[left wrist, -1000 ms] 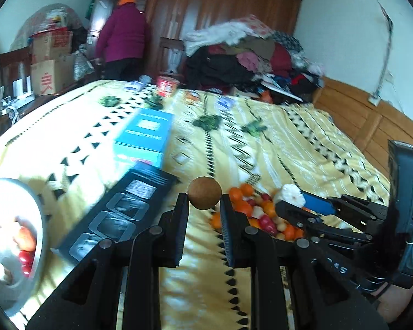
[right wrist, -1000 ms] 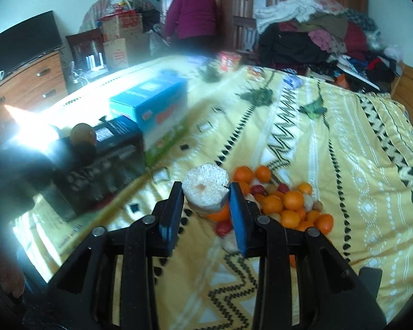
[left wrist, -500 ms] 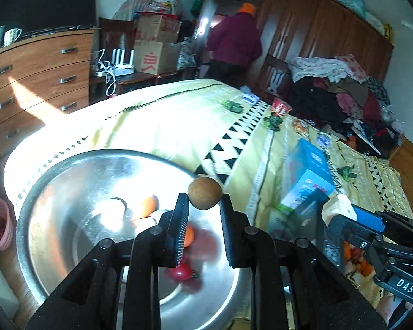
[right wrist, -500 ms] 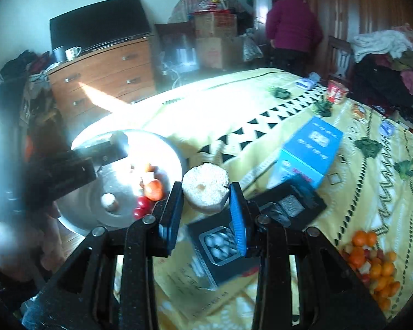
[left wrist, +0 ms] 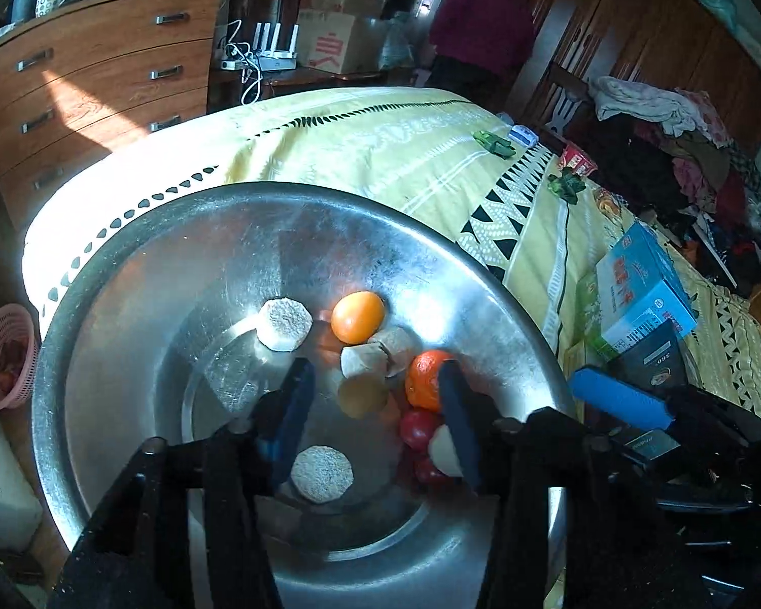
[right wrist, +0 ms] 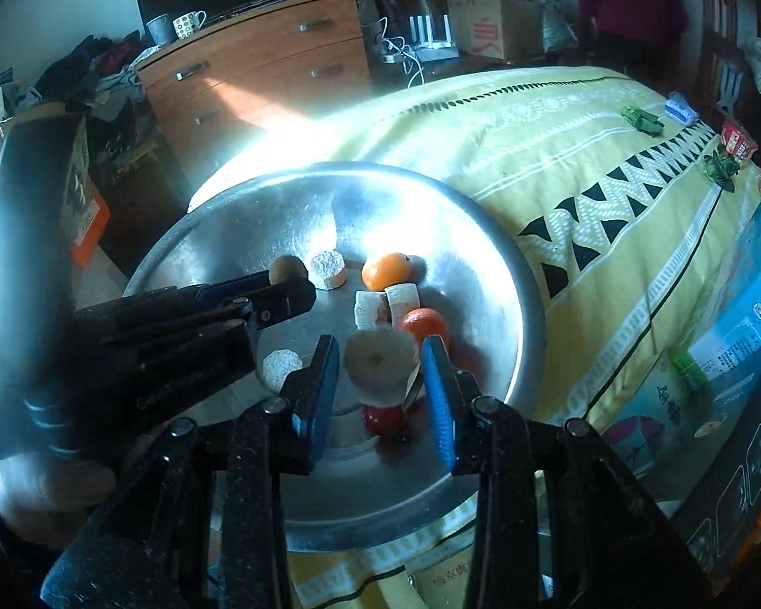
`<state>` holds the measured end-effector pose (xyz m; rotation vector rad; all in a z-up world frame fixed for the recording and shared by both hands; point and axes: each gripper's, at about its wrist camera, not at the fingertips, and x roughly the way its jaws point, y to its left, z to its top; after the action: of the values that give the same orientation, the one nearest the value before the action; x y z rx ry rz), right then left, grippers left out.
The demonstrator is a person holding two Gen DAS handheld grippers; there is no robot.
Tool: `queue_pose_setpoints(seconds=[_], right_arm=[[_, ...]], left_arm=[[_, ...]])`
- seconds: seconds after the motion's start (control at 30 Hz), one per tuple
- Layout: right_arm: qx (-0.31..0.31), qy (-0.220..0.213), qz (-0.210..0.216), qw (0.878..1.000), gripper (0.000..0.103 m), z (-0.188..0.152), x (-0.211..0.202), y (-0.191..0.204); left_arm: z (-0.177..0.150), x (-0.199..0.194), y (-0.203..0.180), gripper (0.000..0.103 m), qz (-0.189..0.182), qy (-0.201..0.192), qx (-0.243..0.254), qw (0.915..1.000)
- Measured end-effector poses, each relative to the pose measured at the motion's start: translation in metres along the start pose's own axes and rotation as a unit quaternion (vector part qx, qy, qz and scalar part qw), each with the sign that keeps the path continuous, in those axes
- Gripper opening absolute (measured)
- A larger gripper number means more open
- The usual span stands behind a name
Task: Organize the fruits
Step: 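Carry both to the steel basin and open both tools over it, then bring both tools back over the fruit pile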
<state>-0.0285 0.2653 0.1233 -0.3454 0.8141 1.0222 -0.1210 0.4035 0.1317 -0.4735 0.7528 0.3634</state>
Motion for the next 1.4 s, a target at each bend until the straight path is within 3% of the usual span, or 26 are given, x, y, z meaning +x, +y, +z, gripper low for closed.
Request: queue_pose_setpoints(seconds=[0.1, 0.2, 0.27, 0.3, 0.33, 0.4, 0.5, 0.6, 0.67, 0.77, 0.9, 0.97, 1.4], right_arm=[[0.008, -0.042, -0.025, 0.999, 0.070, -0.002, -0.033, -0.004], [0.021, -0.104, -0.044, 0.993, 0.075, -0.015, -0.085, -0.015], [0.029, -0.151, -0.085, 0.984, 0.083, -0.037, -0.125, -0.027], [0.036, -0.173, -0.109, 0.978, 0.089, -0.051, -0.144, -0.034], [0.043, -0.190, -0.132, 0.972, 0.097, -0.066, -0.159, -0.042], [0.070, -0.207, -0.185, 0.958, 0.102, -0.102, -0.188, -0.064], [0.124, -0.185, -0.256, 0.941, 0.103, -0.168, -0.212, -0.110], [0.186, -0.123, -0.301, 0.927, 0.103, -0.232, -0.213, -0.159], [0.229, -0.079, -0.314, 0.918, 0.103, -0.272, -0.209, -0.192], [0.273, -0.033, -0.309, 0.910, 0.103, -0.311, -0.196, -0.230], [0.326, 0.008, -0.282, 0.902, 0.103, -0.337, -0.177, -0.267], [0.330, 0.008, -0.276, 0.903, 0.103, -0.339, -0.171, -0.270], [0.316, 0.010, -0.292, 0.903, 0.103, -0.341, -0.159, -0.278]], left_arm=[[0.001, -0.009, -0.005, 0.066, 0.000, -0.009, -0.004, 0.9999], [0.001, -0.031, -0.031, 0.066, 0.006, -0.042, 0.027, 0.9987], [-0.002, -0.053, -0.065, 0.066, -0.012, -0.074, 0.069, 0.9948], [-0.006, -0.063, -0.085, 0.070, -0.028, -0.090, 0.090, 0.9915], [-0.011, -0.074, -0.107, 0.082, -0.044, -0.106, 0.110, 0.9872], [-0.026, -0.091, -0.149, 0.103, -0.080, -0.134, 0.144, 0.9772], [-0.060, -0.099, -0.216, 0.103, -0.133, -0.140, 0.191, 0.9624], [-0.108, -0.079, -0.279, 0.103, -0.168, -0.093, 0.260, 0.9462], [-0.143, -0.051, -0.313, 0.103, -0.189, -0.041, 0.294, 0.9360], [-0.179, 0.012, -0.342, 0.103, -0.172, 0.046, 0.298, 0.9379], [-0.208, 0.081, -0.356, 0.103, -0.106, 0.099, 0.298, 0.9436], [-0.221, 0.103, -0.356, 0.103, -0.077, 0.118, 0.297, 0.9445], [-0.232, 0.105, -0.350, 0.103, -0.077, 0.081, 0.295, 0.9489]])
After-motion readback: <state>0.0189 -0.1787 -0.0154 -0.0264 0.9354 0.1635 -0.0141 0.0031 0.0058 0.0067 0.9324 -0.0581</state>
